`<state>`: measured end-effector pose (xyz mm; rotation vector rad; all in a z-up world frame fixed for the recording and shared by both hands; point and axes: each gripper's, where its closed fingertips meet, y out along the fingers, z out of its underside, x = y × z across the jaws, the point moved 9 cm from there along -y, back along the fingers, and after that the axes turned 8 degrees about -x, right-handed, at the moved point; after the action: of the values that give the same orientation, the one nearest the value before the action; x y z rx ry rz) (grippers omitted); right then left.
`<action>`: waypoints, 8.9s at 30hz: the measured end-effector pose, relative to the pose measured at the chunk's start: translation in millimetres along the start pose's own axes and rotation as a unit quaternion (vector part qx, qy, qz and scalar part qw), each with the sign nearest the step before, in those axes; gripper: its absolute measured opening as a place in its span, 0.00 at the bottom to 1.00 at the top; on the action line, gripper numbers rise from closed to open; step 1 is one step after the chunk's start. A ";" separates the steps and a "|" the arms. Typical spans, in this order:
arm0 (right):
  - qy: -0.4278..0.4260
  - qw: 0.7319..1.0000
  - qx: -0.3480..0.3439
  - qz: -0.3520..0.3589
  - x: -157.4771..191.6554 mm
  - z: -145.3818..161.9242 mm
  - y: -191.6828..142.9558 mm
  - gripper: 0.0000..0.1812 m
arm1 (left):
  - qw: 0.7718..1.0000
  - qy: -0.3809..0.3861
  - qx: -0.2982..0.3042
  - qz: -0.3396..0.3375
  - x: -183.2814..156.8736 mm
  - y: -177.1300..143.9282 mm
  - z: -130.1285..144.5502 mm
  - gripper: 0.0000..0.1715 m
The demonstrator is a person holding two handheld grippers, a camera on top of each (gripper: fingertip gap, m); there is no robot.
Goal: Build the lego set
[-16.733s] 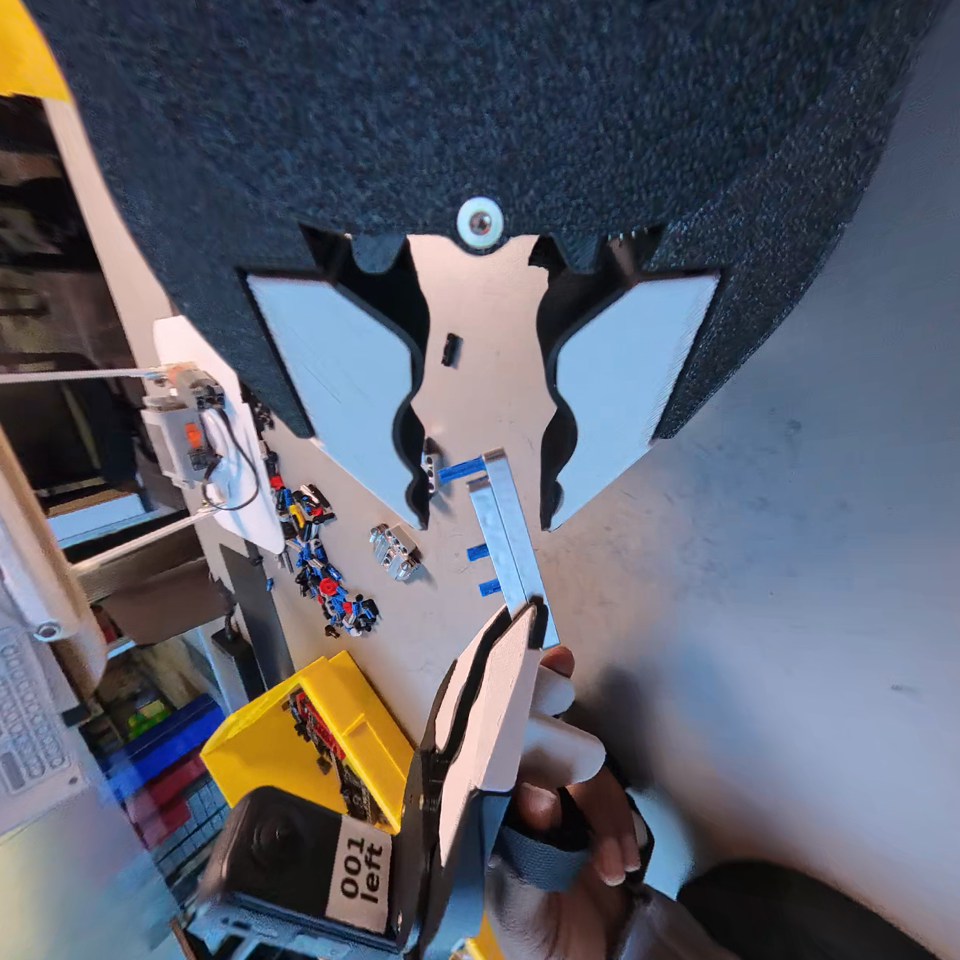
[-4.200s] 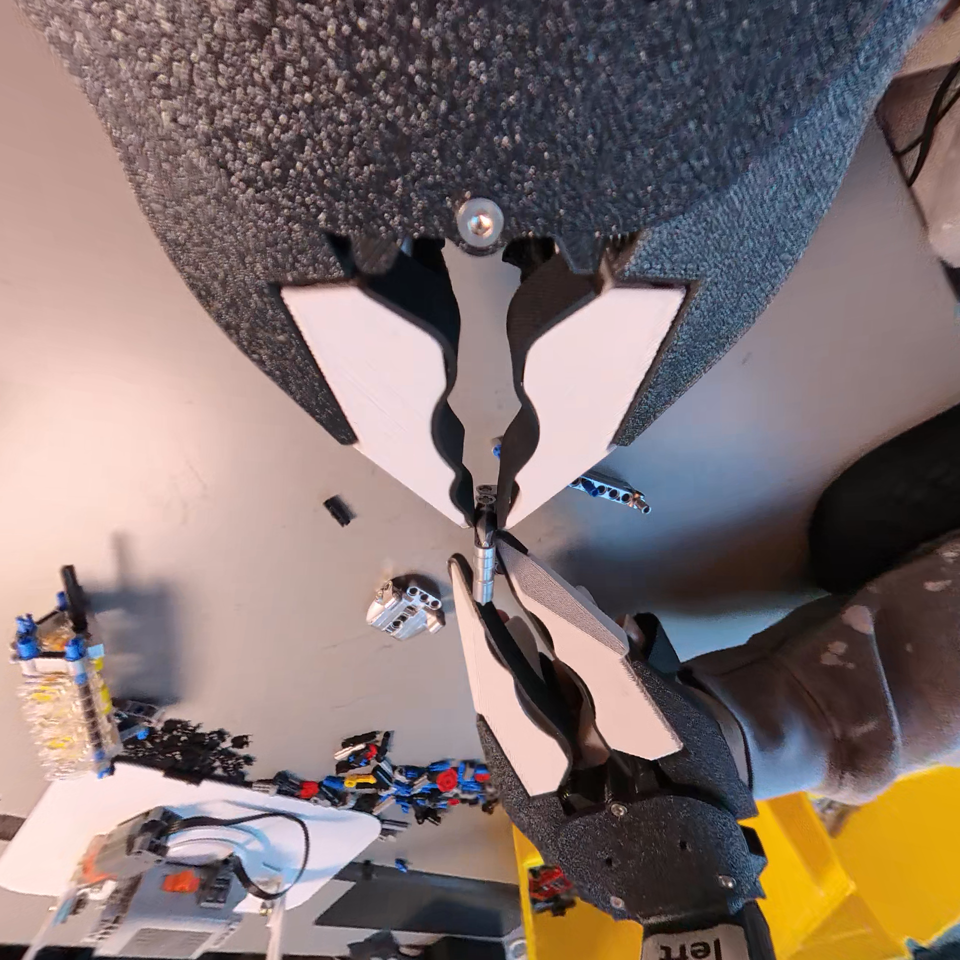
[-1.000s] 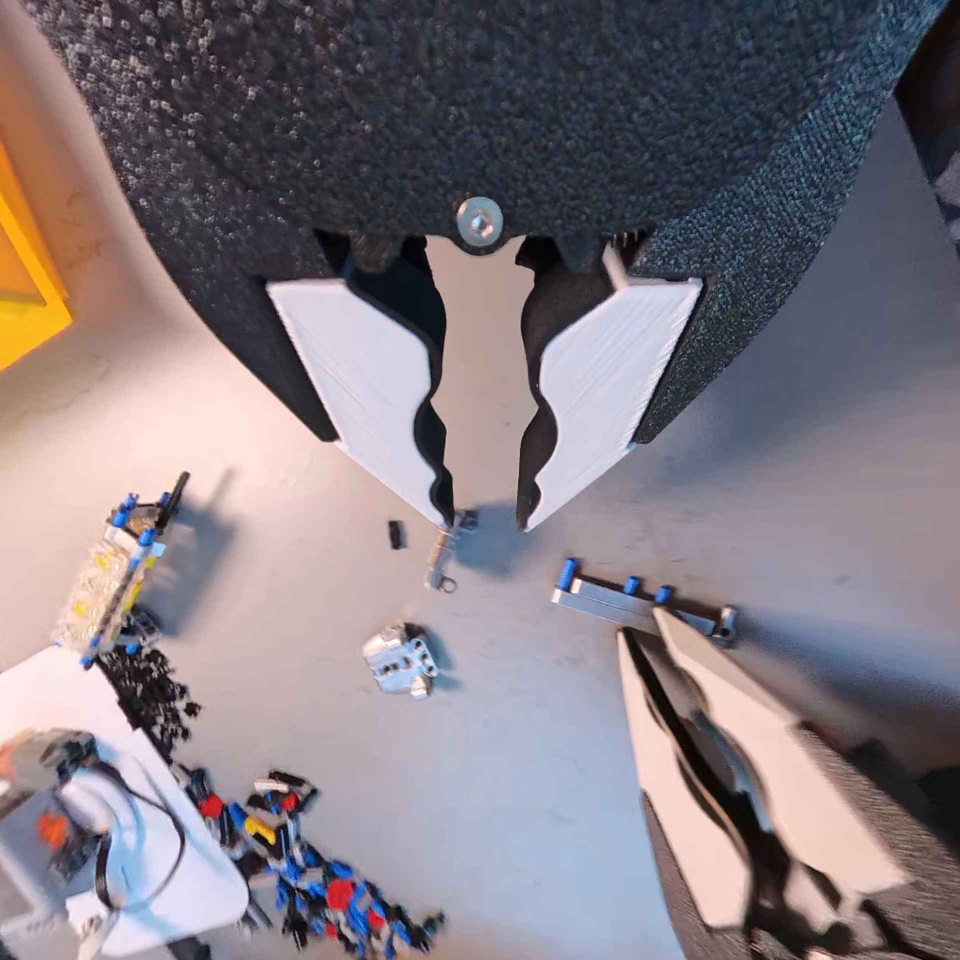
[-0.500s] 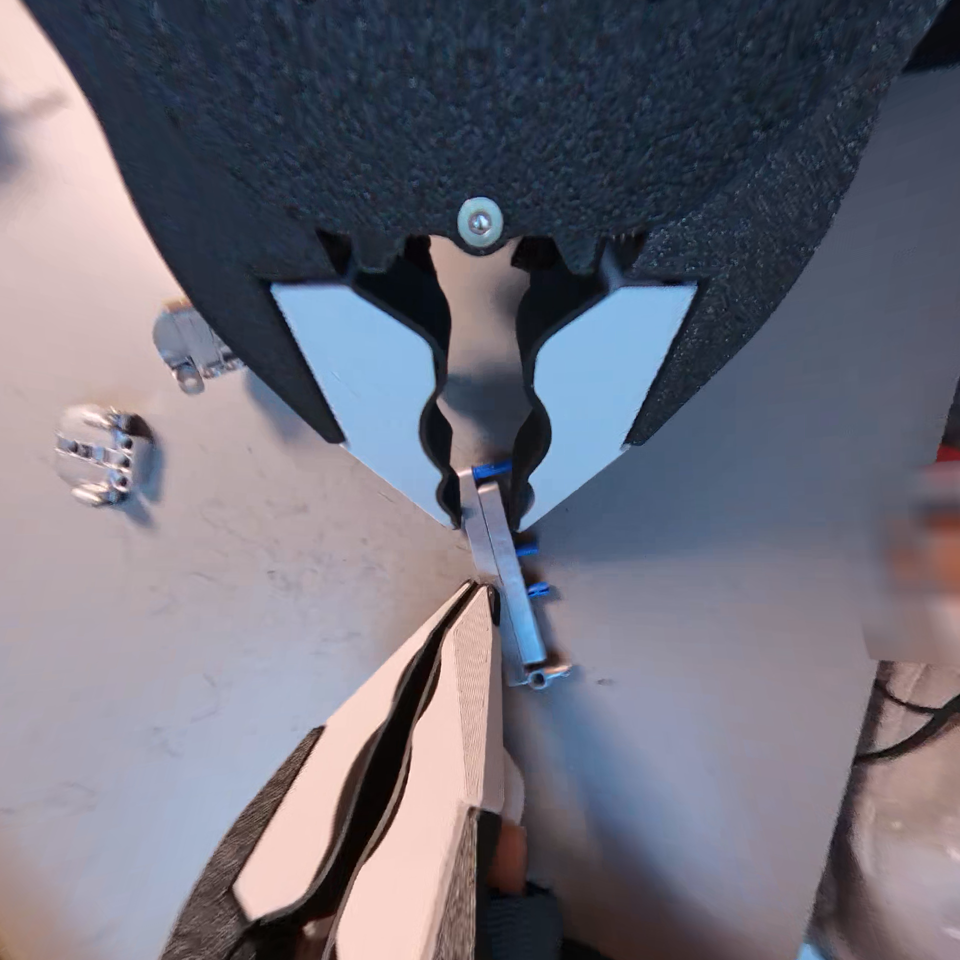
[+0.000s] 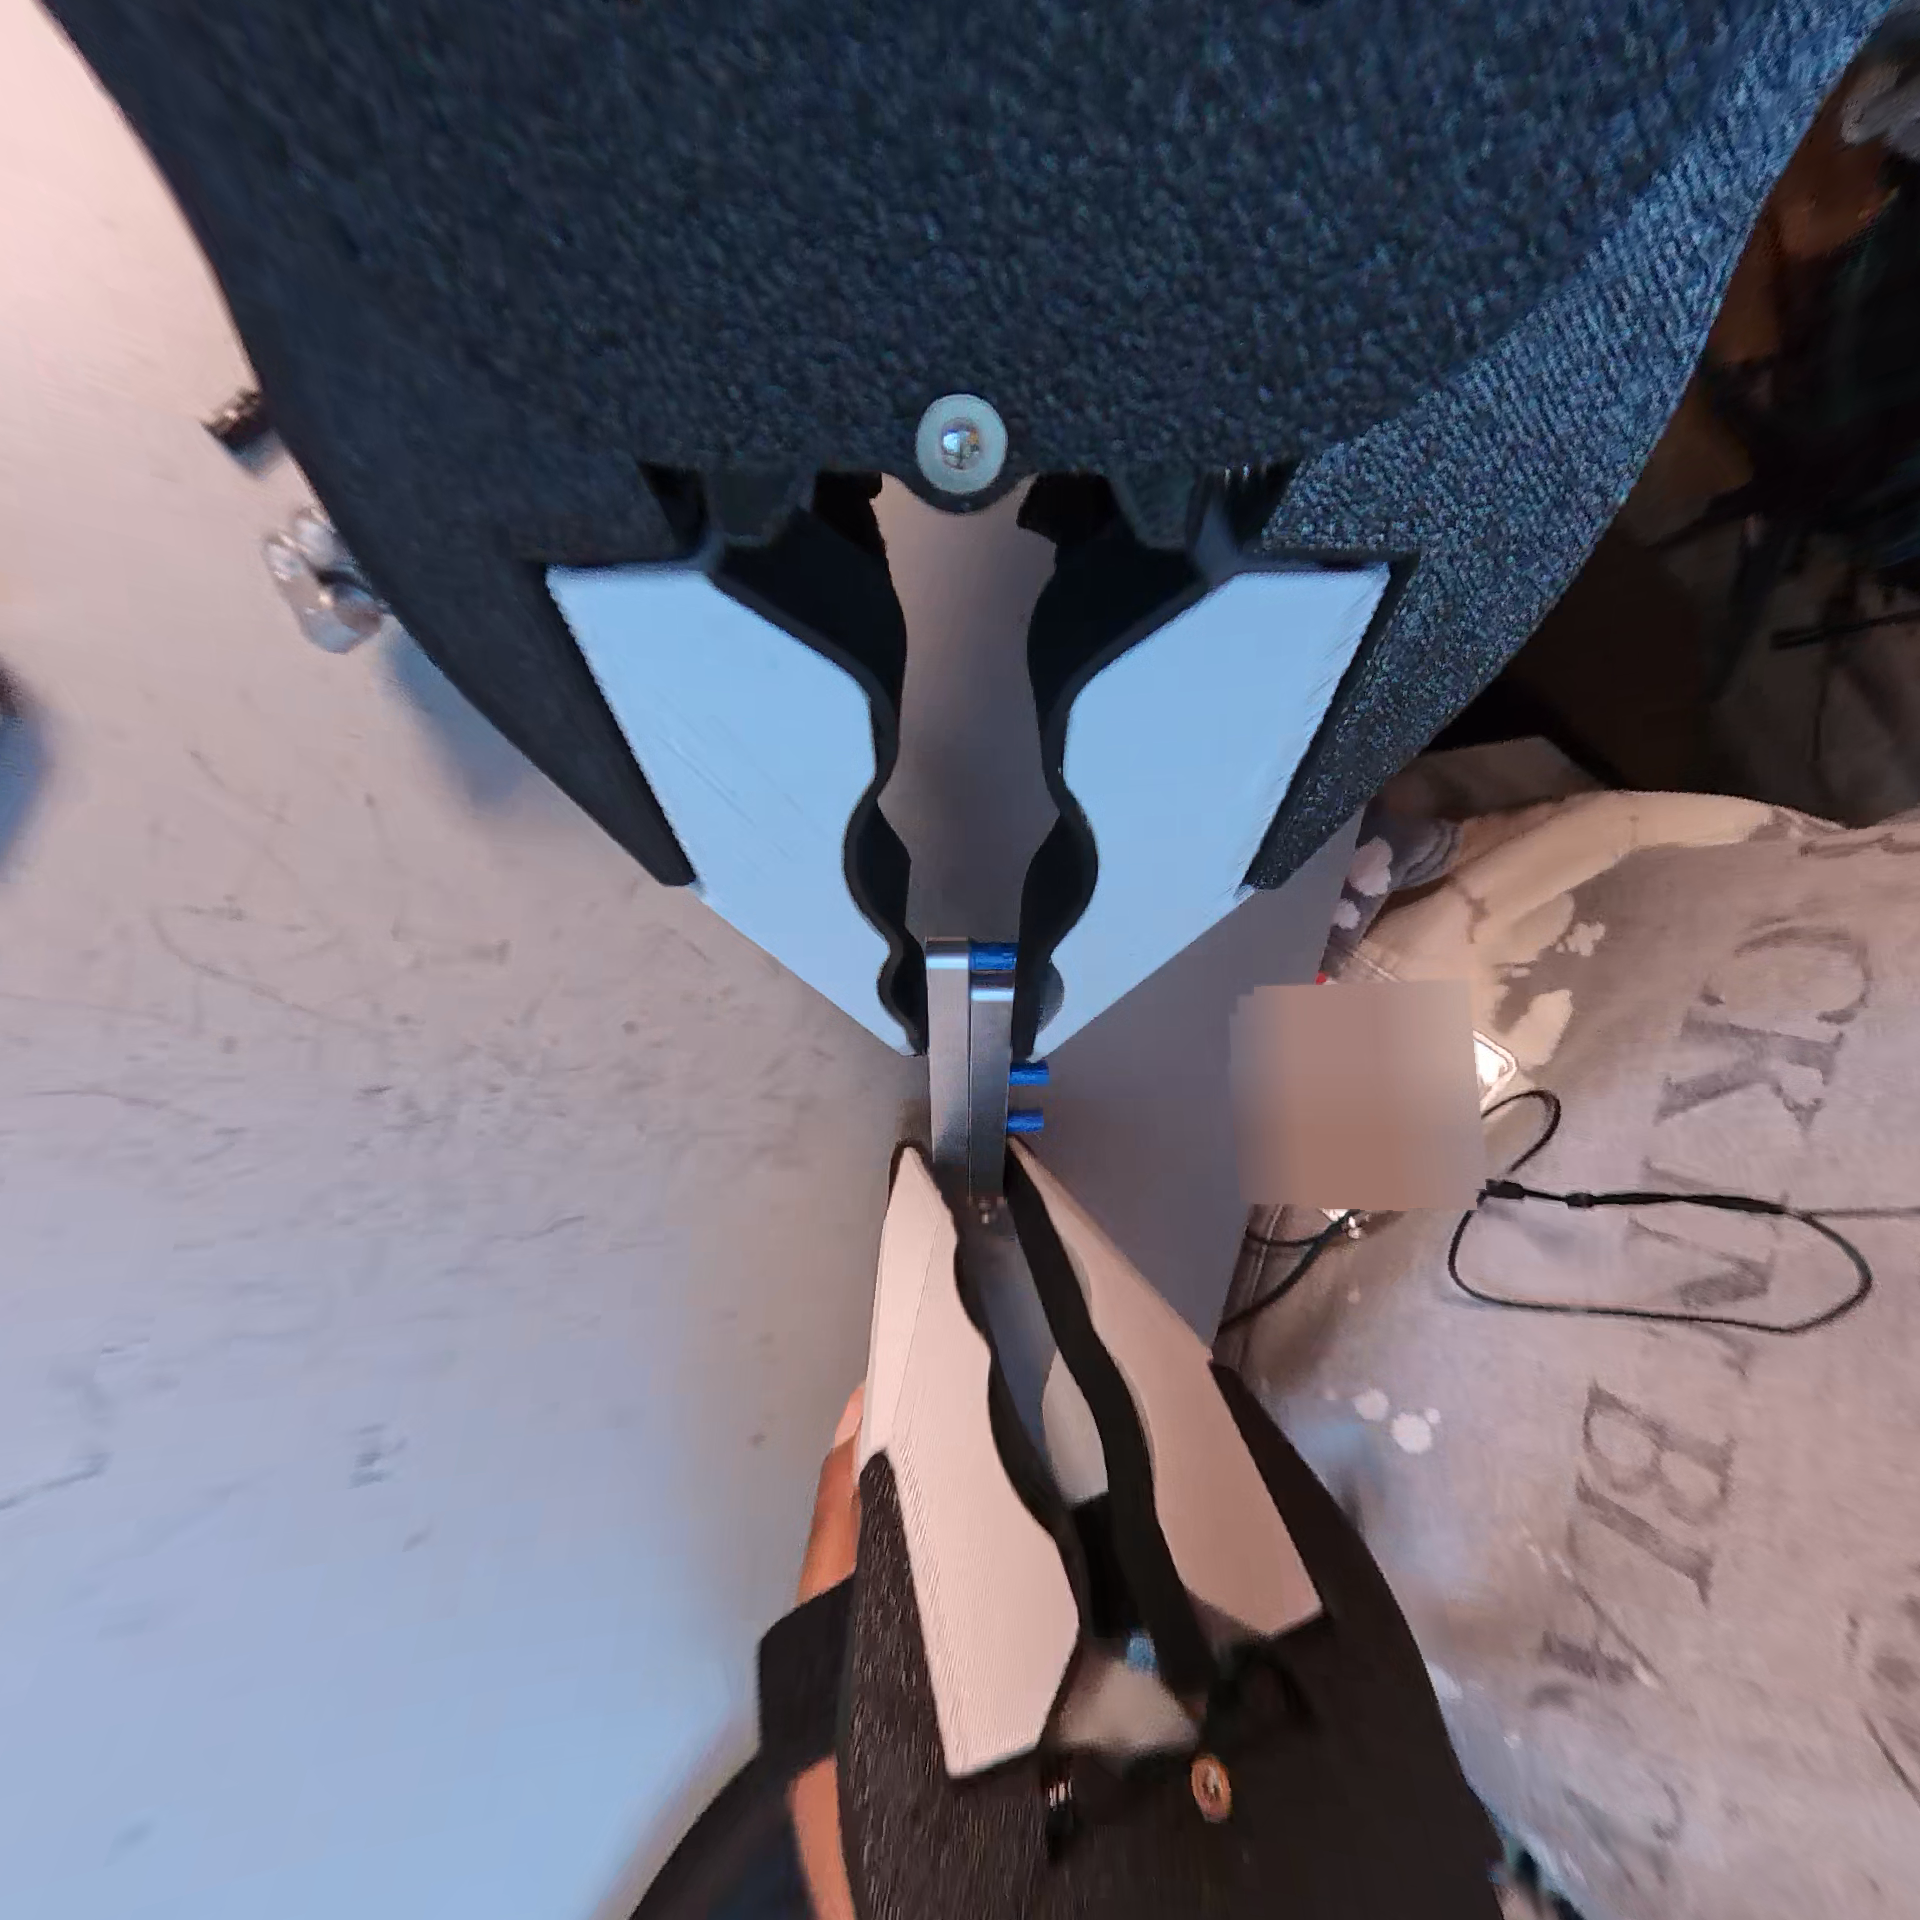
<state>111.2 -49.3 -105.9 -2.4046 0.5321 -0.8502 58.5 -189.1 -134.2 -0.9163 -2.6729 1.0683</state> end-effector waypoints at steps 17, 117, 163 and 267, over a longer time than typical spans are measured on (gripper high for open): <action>-0.350 0.853 0.024 0.386 48.1 25.8 38.8 0.10 | 0.946 -0.300 -0.090 0.087 26.1 -3.1 0.9 0.08; -0.029 0.956 -0.121 0.266 -5.8 -1.0 -41.7 0.03 | 0.972 0.011 -0.212 0.104 92.4 6.3 -43.5 0.07; -0.072 0.942 -0.157 0.288 -21.7 38.3 -29.3 0.04 | 0.979 0.100 -0.139 0.112 102.5 25.9 -46.6 0.03; -0.041 0.930 -0.153 0.331 -7.3 34.5 -14.6 0.09 | 0.985 0.142 -0.008 0.092 93.5 33.5 -45.0 0.03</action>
<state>131.5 -22.1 -123.4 -2.2535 1.4221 -0.3811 13.7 -89.7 -132.8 -1.2372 -2.4033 0.8716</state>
